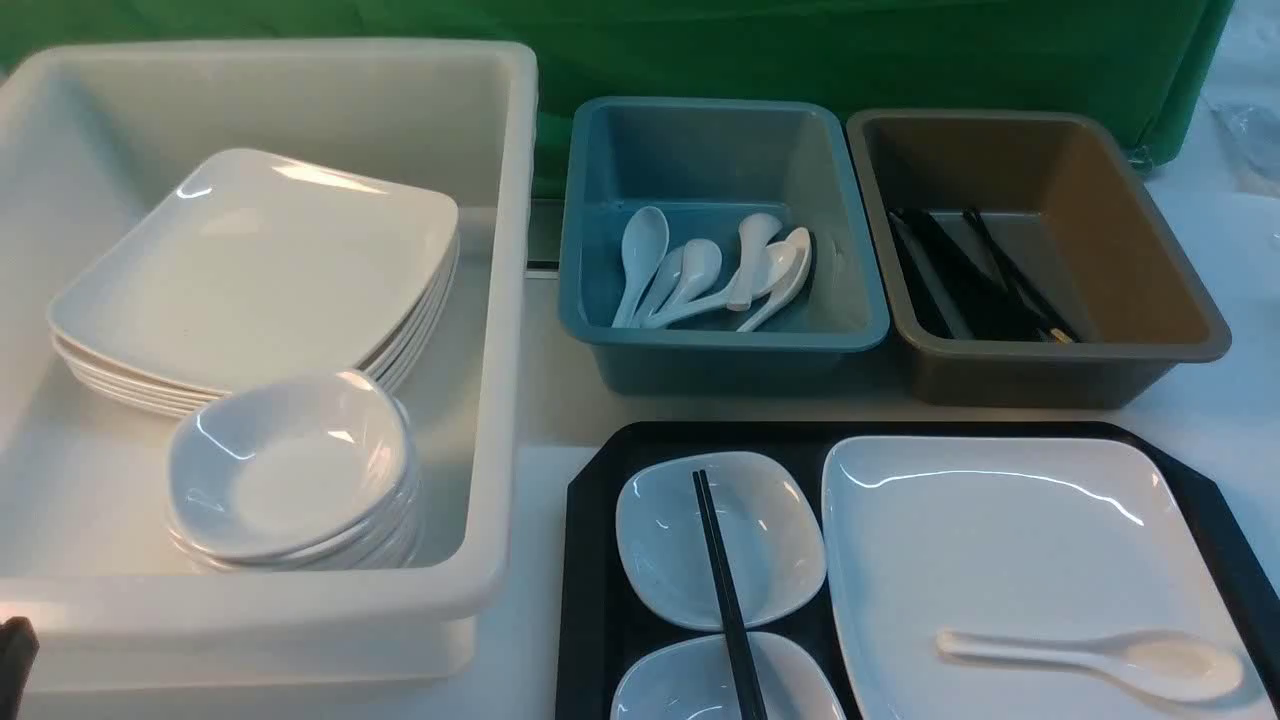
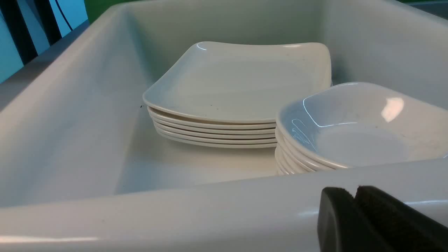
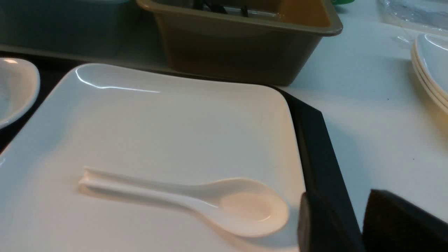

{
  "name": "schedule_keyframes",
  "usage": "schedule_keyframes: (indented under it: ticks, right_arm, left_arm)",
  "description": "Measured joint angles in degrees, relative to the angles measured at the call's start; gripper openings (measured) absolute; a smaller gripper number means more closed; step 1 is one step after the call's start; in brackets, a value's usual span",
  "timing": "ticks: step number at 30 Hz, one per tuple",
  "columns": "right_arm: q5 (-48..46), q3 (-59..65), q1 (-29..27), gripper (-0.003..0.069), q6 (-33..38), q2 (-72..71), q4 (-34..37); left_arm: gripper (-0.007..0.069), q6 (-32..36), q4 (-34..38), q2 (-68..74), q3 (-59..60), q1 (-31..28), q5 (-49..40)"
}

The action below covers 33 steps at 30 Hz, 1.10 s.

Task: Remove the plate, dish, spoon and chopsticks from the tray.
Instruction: Use the right arm to grab a pair of chopsticks from the plate

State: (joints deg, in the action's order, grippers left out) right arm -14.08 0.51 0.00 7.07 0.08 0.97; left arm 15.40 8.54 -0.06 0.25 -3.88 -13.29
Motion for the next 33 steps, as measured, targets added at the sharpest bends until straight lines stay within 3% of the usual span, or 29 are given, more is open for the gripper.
schedule_keyframes:
  ticks: [29, 33]
  right_arm:
    - [0.0, 0.0, 0.0, 0.0240, 0.0, 0.0, 0.0]
    - [0.0, 0.0, 0.0, 0.0240, 0.0, 0.0, 0.0]
  left_arm:
    - [0.0036, 1.0, -1.5, 0.0, 0.0, 0.0, 1.9]
    - [0.0036, -4.3, 4.7, 0.0, 0.0, 0.0, 5.9]
